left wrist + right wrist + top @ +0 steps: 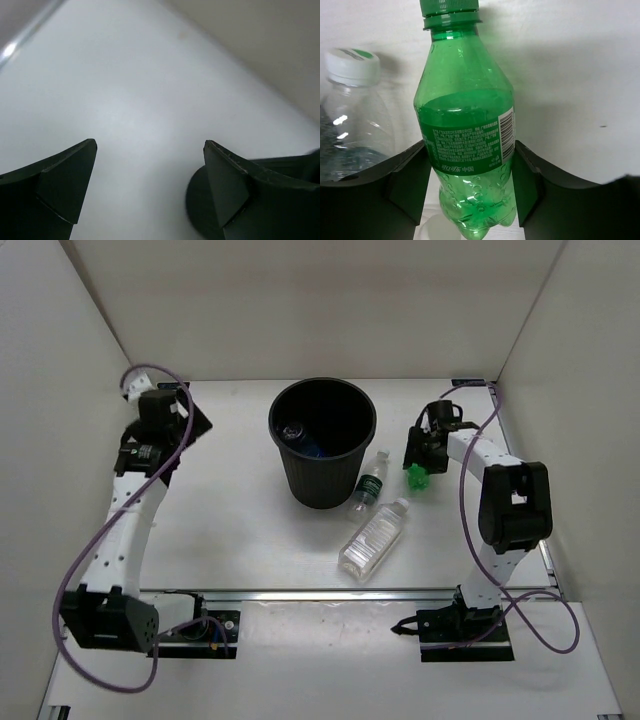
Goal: Put the plastic bottles in the bin
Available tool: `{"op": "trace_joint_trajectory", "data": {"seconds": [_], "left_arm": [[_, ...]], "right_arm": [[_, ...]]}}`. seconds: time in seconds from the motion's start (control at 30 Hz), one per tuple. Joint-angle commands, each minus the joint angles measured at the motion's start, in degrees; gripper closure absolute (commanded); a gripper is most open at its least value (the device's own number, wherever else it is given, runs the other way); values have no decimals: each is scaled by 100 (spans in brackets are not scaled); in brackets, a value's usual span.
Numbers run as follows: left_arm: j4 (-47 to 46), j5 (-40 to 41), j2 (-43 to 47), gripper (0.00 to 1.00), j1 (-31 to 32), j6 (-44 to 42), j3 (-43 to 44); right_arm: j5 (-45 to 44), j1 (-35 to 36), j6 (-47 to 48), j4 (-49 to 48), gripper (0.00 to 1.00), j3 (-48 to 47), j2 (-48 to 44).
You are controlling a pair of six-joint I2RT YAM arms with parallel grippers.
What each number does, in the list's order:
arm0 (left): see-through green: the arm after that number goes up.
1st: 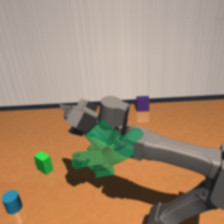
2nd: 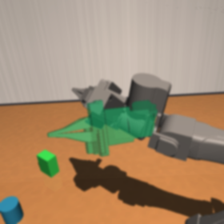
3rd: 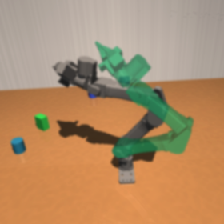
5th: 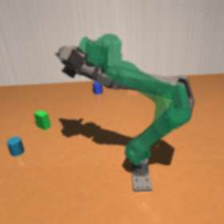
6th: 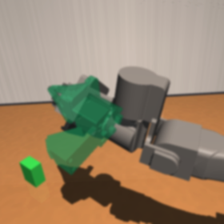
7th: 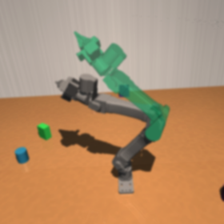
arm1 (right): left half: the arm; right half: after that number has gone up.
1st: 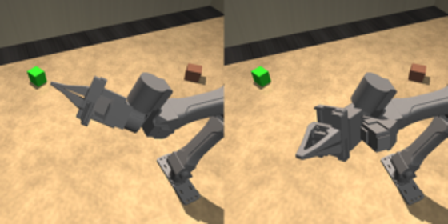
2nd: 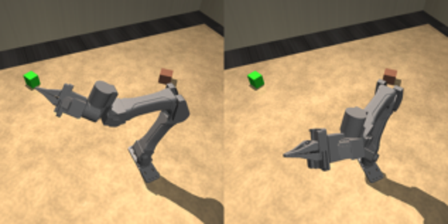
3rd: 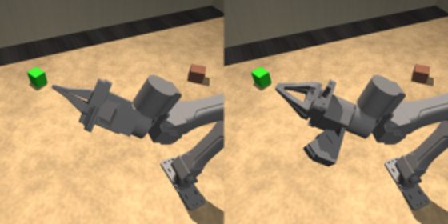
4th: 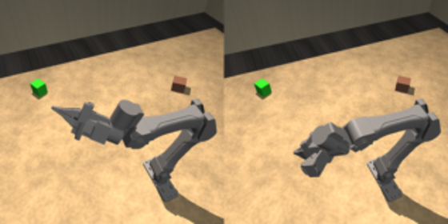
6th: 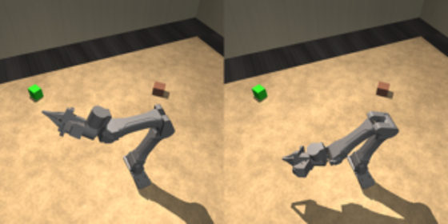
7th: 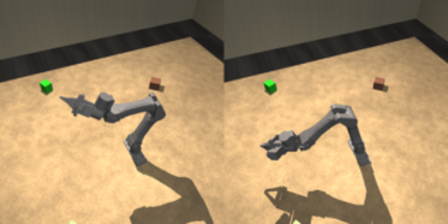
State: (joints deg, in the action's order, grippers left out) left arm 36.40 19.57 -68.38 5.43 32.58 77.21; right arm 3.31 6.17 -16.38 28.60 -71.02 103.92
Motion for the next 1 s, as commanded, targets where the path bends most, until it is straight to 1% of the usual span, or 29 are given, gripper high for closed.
{"op": "trace_joint_trajectory", "data": {"seconds": [0.0,0.03,0.1,0.17,0.23,0.33,0.37,0.43,0.5,0.53,0.57,0.63,0.7,0.73,0.8,0.83,0.9,0.93,0.97], "left_arm": [[728,-690,-342,1,-191,407,-838],[710,-735,-438,1,-174,381,-1065],[693,-727,-509,1,-104,398,-1392],[640,-893,-562,1,-147,416,-1629],[553,-1069,-519,1,-148,451,-1875],[360,-1139,-413,1,-25,495,-2183],[359,-1166,-404,1,-33,504,-2236],[315,-1246,-404,2,106,495,-2315],[359,-1149,-404,1,186,434,-2351],[376,-1140,-396,2,169,460,-2351],[402,-1079,-378,1,204,434,-2360],[455,-1043,-308,1,152,381,-2369],[482,-991,-185,2,195,364,-2447],[482,-999,-150,1,221,372,-2395],[508,-999,-106,1,309,328,-2404],[491,-999,-79,1,344,328,-2412],[569,-912,8,1,441,241,-2430],[613,-903,-26,1,450,240,-2413],[631,-859,0,2,476,258,-2369]], "right_arm": [[-461,68,187,294,78,-683,-319],[-593,42,205,339,82,-928,-502],[-498,50,284,558,82,-1411,-723],[-393,121,416,769,82,-1931,-960],[-419,453,522,893,80,-2711,-1049],[-778,1164,732,954,80,-3477,-1085],[-823,1428,803,902,82,-3610,-1023],[-736,1736,795,823,81,-4066,-927],[-377,1975,838,866,79,-4314,-646],[-375,2132,821,858,79,-4497,-601],[-245,2316,838,849,77,-4560,-514],[-269,2510,812,902,71,-4648,-408],[-191,2695,873,884,60,-4588,-372],[-164,2713,874,884,56,-4578,-364],[-24,2740,830,841,35,-4526,-399],[-50,2757,856,884,28,-4499,-407],[-216,2775,856,884,9,-4482,-434],[-208,2784,856,849,3,-4473,-530],[-173,2749,856,840,1,-4455,-548]]}}
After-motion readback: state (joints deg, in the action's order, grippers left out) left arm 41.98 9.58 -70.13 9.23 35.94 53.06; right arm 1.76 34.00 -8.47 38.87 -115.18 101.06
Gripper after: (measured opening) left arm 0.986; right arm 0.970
